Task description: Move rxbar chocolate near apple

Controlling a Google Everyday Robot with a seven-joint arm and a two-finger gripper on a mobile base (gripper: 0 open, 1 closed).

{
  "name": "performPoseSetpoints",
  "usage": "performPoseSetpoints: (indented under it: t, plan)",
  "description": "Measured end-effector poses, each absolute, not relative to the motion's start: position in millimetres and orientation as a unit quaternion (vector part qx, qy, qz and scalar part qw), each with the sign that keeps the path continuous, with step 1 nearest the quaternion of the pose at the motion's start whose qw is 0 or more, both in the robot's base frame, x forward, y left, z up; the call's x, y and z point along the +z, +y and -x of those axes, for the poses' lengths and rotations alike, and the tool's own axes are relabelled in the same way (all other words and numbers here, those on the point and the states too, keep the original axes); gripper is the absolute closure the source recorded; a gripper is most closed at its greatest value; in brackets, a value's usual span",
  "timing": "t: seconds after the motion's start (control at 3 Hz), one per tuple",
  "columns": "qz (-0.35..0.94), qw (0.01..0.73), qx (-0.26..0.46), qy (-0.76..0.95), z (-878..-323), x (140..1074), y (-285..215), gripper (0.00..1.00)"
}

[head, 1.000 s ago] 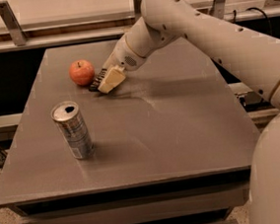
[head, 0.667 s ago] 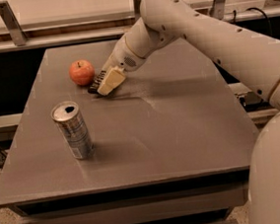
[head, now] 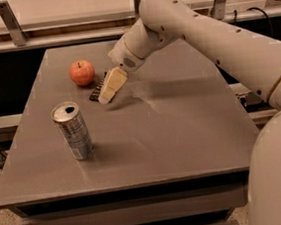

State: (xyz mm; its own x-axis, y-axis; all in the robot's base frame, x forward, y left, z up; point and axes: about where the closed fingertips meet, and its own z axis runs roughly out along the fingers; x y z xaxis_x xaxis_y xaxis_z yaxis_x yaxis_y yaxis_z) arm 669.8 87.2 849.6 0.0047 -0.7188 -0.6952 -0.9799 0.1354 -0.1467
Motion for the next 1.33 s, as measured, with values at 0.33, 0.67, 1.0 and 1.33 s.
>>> performPoseSetpoints:
  t: [0.33,0.67,1.0,1.33]
  plan:
    - [0.633,0.325,0.199,0.674,-670,855,79,0.00]
    - [0.628,0.338,0.185,0.676,-669,878,54,0.00]
    - [0.626,0.356,0.167,0.674,-662,910,23,0.00]
    - [0.626,0.357,0.166,0.674,-661,911,22,0.00]
